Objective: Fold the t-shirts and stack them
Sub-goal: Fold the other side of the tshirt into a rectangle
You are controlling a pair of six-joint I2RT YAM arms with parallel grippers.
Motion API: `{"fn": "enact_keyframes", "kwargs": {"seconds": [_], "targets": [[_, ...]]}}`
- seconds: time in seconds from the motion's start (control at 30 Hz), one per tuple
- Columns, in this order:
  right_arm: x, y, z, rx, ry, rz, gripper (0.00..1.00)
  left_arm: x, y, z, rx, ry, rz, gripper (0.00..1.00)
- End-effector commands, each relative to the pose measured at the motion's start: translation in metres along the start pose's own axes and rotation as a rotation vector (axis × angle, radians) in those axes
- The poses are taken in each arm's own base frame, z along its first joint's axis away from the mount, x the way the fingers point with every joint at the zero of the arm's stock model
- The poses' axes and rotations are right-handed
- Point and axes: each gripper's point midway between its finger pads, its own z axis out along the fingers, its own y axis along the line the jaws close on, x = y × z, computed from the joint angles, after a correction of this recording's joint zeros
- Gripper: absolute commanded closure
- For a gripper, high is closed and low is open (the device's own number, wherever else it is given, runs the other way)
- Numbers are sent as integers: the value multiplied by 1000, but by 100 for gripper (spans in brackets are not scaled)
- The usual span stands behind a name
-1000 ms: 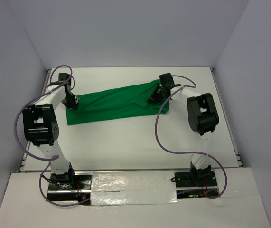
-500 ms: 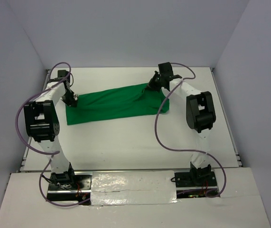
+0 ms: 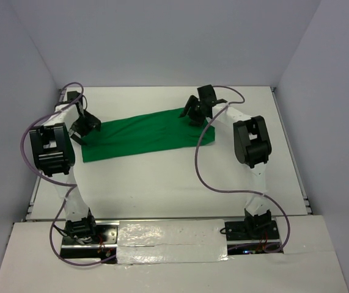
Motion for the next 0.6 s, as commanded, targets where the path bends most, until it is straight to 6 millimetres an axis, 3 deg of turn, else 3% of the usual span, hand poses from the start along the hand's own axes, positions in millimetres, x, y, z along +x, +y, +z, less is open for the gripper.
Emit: {"fn": "enact_keyframes", "kwargs": {"seconds": [0.0, 0.07, 0.2, 0.33, 0.4, 0.43, 0.47, 0.5, 0.53, 0.57], "targets": [[-27, 35, -64, -65, -141, -57, 30, -31, 3, -42, 7, -113, -17, 1], [-31, 40, -94, -85, -201, -76, 31, -39, -2, -65, 38, -174, -7, 1], [-40, 30, -119, -27, -259, -111, 35, -36, -13, -92, 57, -241, 46, 1], [-48, -4, -100, 96, -203, -122, 47, -13, -30, -98, 90, -225, 112, 1], [-55, -16, -84, 156, -168, -122, 49, 1, -38, -97, 105, -203, 139, 1], [-68, -7, -84, 151, -189, -143, 48, 7, -38, -94, 104, -190, 150, 1], [-69, -22, -70, 199, -172, -141, 48, 12, -41, -93, 115, -183, 159, 1], [-66, -27, -66, 225, -149, -149, 48, 17, -43, -92, 124, -170, 166, 1], [-80, -20, -66, 222, -179, -152, 48, 20, -42, -90, 122, -162, 170, 1], [-75, -33, -52, 254, -142, -145, 48, 23, -44, -89, 124, -156, 178, 1]]}}
